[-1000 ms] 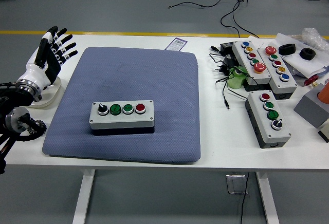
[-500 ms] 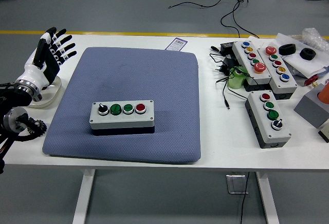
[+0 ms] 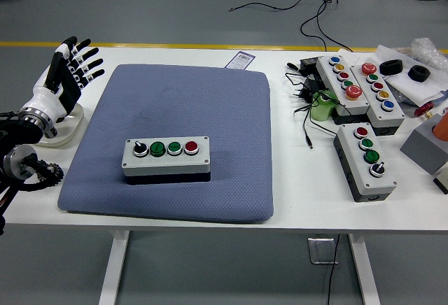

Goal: Pick up the button,place it on the desk,press the button,press the button

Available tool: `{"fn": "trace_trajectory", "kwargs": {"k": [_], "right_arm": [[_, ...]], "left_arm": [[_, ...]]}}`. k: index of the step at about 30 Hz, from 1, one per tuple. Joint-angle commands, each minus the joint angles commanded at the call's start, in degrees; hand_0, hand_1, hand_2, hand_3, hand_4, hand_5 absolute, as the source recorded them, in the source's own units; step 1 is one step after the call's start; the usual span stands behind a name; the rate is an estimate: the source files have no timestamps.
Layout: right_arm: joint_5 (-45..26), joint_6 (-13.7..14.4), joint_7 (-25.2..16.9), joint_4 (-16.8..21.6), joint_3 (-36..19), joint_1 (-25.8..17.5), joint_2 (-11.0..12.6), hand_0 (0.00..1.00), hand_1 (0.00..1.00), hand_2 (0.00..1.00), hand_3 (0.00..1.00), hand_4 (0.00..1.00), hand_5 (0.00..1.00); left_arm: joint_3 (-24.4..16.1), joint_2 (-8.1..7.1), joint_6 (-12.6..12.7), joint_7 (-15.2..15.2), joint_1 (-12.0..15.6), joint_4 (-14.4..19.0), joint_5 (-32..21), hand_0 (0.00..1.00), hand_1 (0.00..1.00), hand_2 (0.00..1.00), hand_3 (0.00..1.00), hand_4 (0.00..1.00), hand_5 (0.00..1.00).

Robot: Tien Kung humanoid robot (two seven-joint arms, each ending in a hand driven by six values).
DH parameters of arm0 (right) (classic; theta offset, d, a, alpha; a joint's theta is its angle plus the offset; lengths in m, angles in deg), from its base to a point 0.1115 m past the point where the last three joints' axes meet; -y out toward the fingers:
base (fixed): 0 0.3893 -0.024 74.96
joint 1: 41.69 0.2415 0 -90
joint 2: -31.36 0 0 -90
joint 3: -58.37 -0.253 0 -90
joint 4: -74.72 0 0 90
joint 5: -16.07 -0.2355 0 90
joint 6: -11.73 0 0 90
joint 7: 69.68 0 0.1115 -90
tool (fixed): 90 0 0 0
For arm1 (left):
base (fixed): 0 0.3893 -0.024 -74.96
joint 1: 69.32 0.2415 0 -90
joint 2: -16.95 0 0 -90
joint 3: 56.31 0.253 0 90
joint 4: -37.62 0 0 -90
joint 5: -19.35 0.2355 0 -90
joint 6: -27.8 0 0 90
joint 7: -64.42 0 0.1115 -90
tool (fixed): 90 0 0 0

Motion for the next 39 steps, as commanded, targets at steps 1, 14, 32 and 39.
{"fn": "trace_trajectory", "kwargs": {"k": [1,14,32,39], "right_arm": [[0.1,0.0,0.0,0.0,0.0,0.0,0.0,0.618,0.682,0.725,0.637,0.347,0.152],[0.1,0.0,0.1,0.0,0.0,0.1,0.0,0.618,0.682,0.725,0.637,0.347,0.153],[0.2,0.0,0.1,0.0,-0.2,0.2,0.0,0.618,0.681,0.725,0.637,0.346,0.154],[0.1,0.0,0.1,0.0,-0.2,0.1,-0.1,0.618,0.681,0.725,0.637,0.345,0.153]], "left_arm": [[0.0,-0.01,0.0,-0.1,0.0,0.0,0.0,0.833,0.885,0.919,0.943,0.641,0.998],[-0.2,-0.03,0.0,-0.3,-0.1,0.0,0.2,0.834,0.885,0.919,0.943,0.641,0.998],[-0.3,-0.14,-0.3,-0.2,-0.3,-0.1,0.2,0.836,0.885,0.919,0.943,0.639,0.998],[0.1,-0.08,-0.5,-0.3,-0.4,-0.2,0.2,0.835,0.885,0.918,0.943,0.640,0.998]]}}
